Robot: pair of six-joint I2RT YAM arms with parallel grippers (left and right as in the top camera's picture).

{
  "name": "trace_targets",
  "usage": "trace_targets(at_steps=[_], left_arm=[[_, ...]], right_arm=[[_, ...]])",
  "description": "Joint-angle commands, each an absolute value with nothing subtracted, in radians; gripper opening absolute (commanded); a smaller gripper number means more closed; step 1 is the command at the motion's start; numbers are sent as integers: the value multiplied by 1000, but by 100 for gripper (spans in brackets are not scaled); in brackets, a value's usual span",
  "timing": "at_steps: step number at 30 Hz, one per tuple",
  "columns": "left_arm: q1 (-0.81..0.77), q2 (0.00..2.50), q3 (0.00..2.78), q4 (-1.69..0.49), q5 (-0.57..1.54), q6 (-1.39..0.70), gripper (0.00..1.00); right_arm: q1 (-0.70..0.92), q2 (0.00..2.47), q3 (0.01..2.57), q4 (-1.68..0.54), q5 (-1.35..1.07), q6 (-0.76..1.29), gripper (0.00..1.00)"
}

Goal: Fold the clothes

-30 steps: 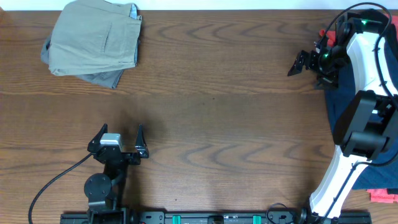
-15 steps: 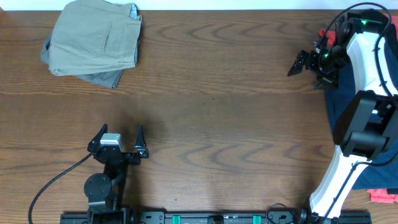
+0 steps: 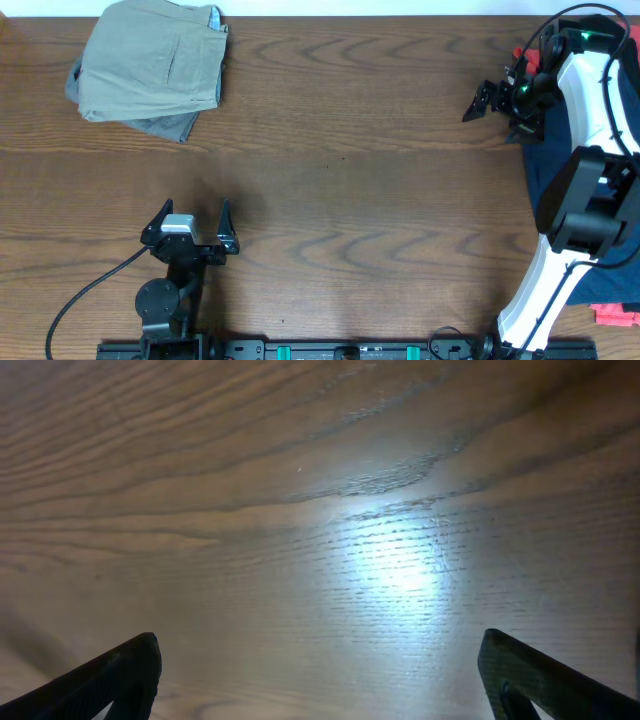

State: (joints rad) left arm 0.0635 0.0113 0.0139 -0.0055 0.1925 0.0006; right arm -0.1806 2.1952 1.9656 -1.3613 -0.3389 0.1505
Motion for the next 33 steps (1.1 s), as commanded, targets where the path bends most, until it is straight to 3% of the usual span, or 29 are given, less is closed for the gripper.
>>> trace_targets(at_steps=[1, 12, 20, 24, 33], left_arm=[[60, 10, 4, -52, 197, 7, 98], [60, 10, 4, -52, 197, 7, 98], [60, 10, 4, -52, 197, 7, 98], [60, 10, 4, -52, 197, 7, 98], [60, 10, 4, -52, 197, 7, 98]], right_arm=[[-151, 2055, 1968, -1361, -340, 160, 99], [33, 1644, 1968, -1353, -322, 150, 99], [292, 1398, 1926, -1284, 51, 107, 99], [331, 1250, 1770, -1201, 71, 121, 99], [174, 826, 1142, -832, -81, 152, 99]])
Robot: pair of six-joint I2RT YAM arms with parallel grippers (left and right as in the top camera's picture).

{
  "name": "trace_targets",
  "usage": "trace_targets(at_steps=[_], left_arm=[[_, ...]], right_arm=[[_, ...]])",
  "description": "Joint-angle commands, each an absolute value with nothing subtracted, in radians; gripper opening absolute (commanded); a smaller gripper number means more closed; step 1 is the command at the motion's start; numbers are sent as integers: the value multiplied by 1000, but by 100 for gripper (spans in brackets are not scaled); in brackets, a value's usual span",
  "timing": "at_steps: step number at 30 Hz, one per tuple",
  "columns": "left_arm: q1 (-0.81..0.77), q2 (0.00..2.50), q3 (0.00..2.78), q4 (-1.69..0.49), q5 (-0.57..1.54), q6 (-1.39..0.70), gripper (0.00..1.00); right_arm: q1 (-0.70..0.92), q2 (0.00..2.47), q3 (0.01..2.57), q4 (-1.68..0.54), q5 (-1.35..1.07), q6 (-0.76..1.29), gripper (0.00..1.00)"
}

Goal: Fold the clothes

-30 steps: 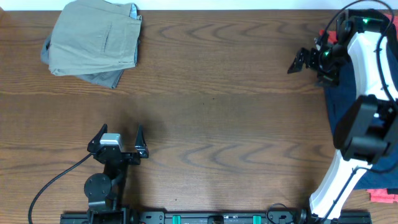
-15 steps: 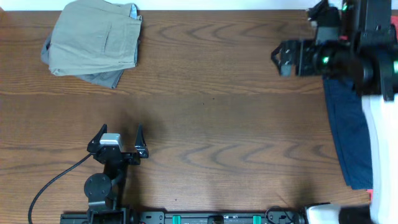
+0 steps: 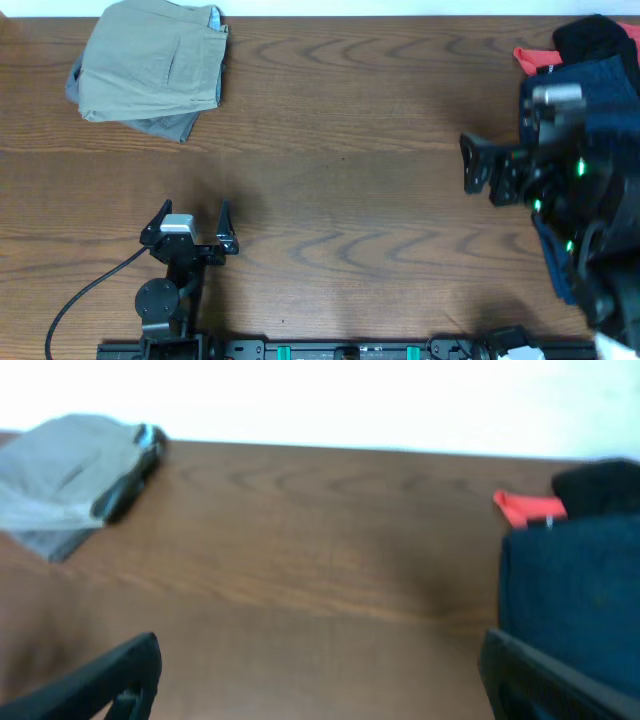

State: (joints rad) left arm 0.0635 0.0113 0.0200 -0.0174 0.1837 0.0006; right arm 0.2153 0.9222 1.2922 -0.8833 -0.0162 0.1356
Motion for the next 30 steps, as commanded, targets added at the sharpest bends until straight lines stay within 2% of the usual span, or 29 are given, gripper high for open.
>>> trace_targets(at_steps=[1, 7, 13, 19, 30], left_arm=[[60, 10, 4, -52, 197, 7, 98], [60, 10, 4, -52, 197, 7, 98], [60, 10, 4, -52, 197, 7, 98], [60, 10, 4, -52, 197, 7, 98], [60, 10, 4, -52, 197, 7, 98]], right_arm=[[159, 769, 1065, -784, -97, 152, 99], [91, 423, 635, -475, -193, 80, 99], [-12, 161, 339, -303, -280, 105, 99], [-46, 57, 164, -147, -280, 142, 99], [-43, 5, 9, 79, -209, 142, 99]])
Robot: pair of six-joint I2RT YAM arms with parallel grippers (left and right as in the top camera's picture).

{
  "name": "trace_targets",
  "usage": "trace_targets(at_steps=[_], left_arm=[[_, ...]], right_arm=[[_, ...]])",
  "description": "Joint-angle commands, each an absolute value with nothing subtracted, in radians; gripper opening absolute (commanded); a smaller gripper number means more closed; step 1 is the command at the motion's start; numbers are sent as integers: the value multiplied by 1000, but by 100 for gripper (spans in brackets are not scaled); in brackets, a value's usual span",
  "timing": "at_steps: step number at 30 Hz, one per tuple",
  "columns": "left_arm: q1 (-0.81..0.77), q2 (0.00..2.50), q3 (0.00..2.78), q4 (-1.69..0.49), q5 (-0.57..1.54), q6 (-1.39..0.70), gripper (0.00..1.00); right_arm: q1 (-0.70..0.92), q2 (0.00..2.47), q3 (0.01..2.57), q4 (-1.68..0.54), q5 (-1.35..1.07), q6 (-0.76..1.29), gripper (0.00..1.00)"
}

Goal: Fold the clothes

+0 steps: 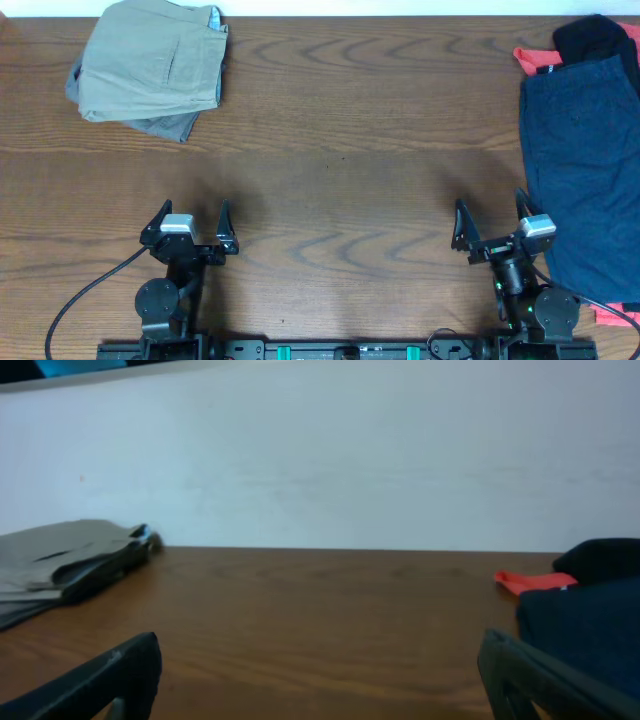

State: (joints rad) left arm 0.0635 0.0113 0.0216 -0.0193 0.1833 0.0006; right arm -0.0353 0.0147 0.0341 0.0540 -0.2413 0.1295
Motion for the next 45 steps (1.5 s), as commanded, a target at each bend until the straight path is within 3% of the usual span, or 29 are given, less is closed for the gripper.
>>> trace_targets(at_steps=[1, 11, 45], left_arm=[[60, 10, 4, -52, 197, 7, 98], [60, 10, 4, -52, 197, 7, 98], [60, 10, 4, -52, 197, 7, 98]], right_arm=[[-42, 5, 4, 83, -205, 142, 99], [-11, 5, 5, -67, -120, 141, 99], [-11, 5, 6, -64, -120, 141, 99]])
